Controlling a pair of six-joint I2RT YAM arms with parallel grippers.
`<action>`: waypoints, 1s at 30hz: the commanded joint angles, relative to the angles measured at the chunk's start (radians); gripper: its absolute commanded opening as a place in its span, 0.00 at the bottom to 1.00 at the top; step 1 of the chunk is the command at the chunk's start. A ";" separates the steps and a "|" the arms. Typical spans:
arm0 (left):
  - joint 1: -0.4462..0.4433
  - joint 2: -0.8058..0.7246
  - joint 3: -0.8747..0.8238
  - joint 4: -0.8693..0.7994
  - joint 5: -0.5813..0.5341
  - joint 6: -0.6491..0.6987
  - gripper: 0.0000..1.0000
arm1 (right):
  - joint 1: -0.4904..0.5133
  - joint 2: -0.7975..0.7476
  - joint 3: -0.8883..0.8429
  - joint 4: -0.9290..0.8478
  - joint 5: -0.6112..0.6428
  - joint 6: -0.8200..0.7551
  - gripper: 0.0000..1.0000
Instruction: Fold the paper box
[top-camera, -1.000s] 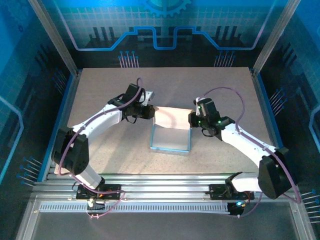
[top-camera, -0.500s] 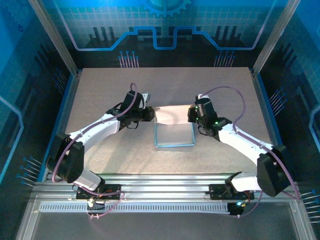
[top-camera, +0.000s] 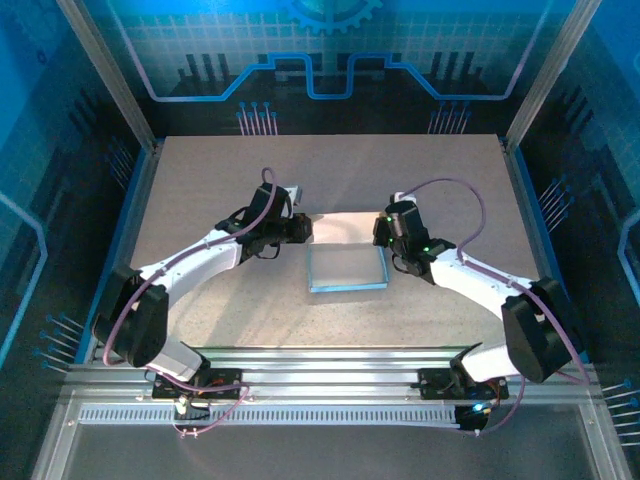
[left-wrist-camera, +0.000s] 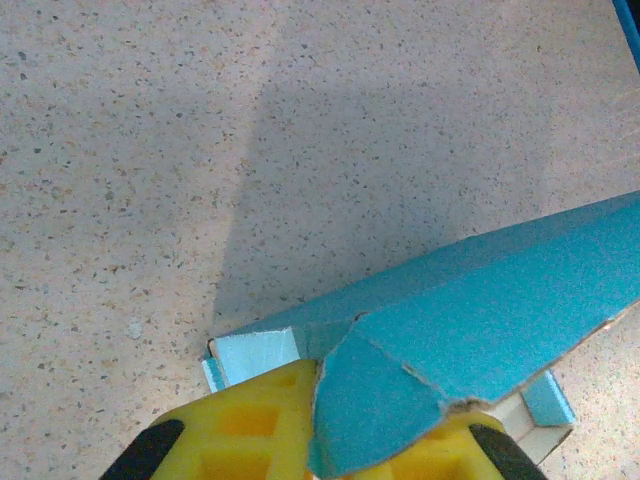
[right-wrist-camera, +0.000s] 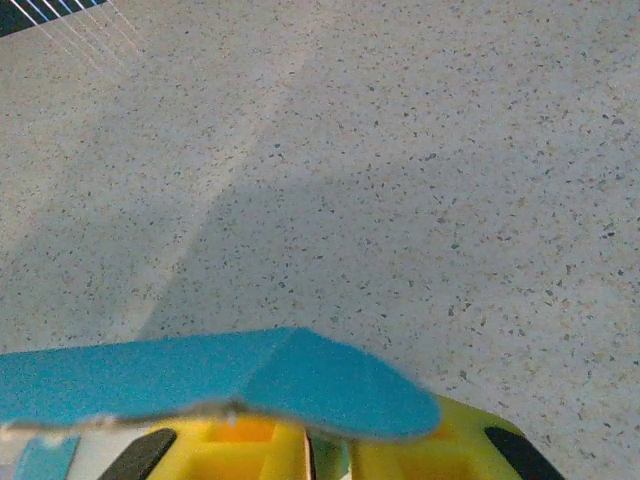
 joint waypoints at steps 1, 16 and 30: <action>-0.015 -0.048 -0.024 0.023 0.014 -0.025 0.13 | 0.025 0.009 -0.025 0.032 -0.003 0.024 0.18; -0.082 -0.161 -0.205 0.154 -0.028 -0.016 0.13 | 0.085 -0.116 -0.169 0.096 0.036 0.027 0.19; -0.179 -0.277 -0.379 0.210 -0.114 -0.011 0.14 | 0.161 -0.264 -0.364 0.164 0.088 0.028 0.19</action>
